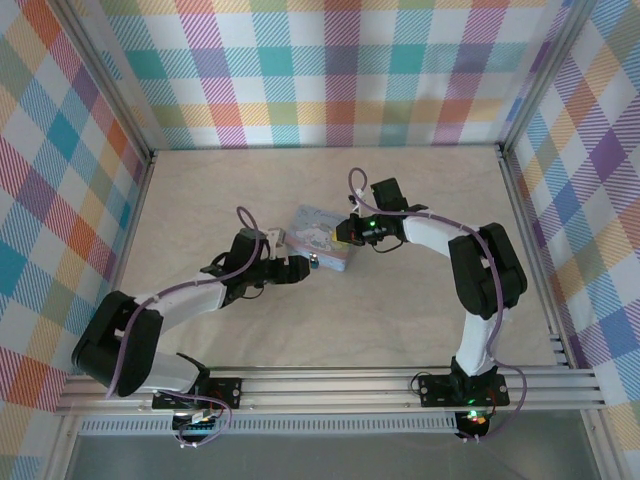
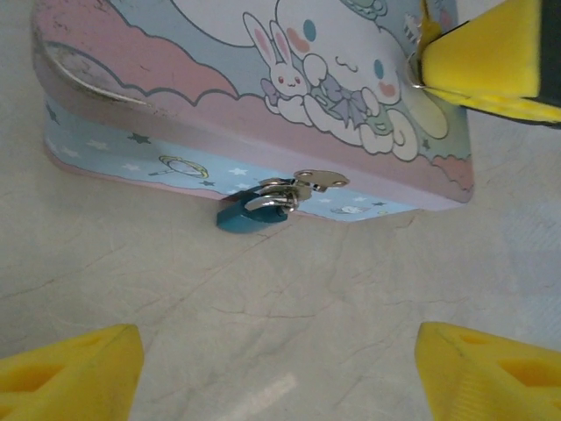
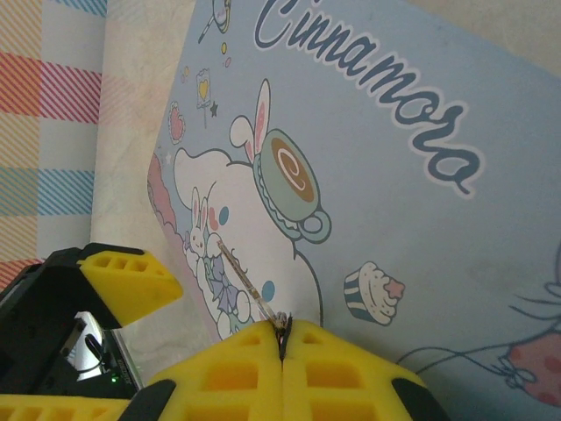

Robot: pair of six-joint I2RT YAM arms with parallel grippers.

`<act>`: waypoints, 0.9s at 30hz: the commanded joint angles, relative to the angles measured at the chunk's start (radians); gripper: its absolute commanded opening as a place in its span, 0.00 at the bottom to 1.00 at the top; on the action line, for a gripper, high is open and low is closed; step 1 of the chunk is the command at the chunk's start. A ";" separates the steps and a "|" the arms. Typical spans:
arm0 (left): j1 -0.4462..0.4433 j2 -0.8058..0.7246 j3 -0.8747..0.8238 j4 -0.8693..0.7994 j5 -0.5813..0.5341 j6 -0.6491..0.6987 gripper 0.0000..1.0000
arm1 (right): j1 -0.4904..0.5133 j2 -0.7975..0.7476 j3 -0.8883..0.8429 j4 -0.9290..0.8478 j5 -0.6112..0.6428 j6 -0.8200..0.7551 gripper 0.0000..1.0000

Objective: Unlock the padlock with the key

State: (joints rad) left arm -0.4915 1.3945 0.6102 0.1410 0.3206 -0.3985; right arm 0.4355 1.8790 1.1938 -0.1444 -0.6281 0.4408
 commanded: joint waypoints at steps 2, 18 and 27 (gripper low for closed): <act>-0.023 0.059 0.017 0.080 -0.013 0.075 0.78 | -0.001 0.039 -0.012 -0.084 0.045 -0.016 0.03; -0.086 0.303 0.088 0.323 -0.072 0.134 0.71 | -0.001 0.021 -0.037 -0.076 0.044 -0.020 0.03; -0.110 0.347 0.122 0.326 -0.072 0.133 0.55 | -0.001 0.024 -0.045 -0.062 0.038 -0.016 0.03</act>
State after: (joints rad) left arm -0.5827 1.7302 0.7040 0.4221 0.2474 -0.2832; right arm 0.4332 1.8786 1.1912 -0.1440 -0.6292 0.4370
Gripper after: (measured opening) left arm 0.563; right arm 0.066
